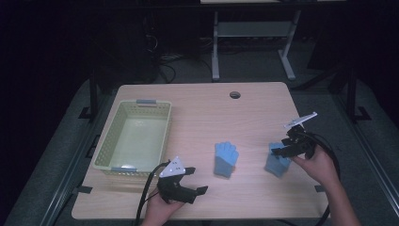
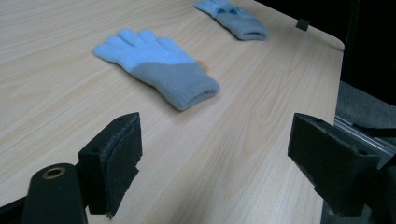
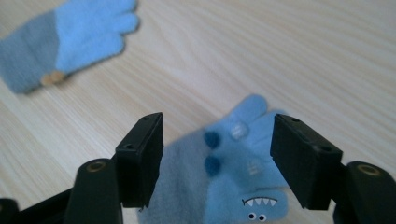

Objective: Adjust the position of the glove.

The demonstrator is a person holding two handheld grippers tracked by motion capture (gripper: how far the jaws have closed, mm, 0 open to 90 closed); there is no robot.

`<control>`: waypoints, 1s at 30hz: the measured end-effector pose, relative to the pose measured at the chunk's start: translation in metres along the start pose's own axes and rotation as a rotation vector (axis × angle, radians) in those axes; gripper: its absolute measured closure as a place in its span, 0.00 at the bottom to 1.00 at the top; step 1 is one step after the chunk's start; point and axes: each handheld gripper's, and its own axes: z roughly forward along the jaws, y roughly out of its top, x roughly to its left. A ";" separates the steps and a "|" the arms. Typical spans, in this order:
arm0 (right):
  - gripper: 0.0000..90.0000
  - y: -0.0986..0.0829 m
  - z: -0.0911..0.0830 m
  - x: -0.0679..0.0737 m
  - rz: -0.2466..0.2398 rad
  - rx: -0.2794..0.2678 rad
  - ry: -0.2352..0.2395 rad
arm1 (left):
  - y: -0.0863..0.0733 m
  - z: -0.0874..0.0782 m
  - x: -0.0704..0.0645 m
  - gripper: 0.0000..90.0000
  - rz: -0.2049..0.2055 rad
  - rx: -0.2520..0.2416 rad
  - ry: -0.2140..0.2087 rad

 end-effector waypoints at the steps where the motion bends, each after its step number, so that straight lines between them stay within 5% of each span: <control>1: 0.41 0.000 0.002 0.000 0.001 0.015 -0.002 | 0.000 0.000 0.000 0.19 -0.001 0.001 -0.002; 16: 0.54 -0.011 0.025 -0.003 0.003 0.156 0.026 | 0.000 0.001 0.001 0.19 -0.006 0.004 -0.008; 30: 0.60 -0.015 0.036 0.004 -0.031 0.213 -0.039 | 0.001 -0.003 0.001 0.20 0.002 -0.017 0.021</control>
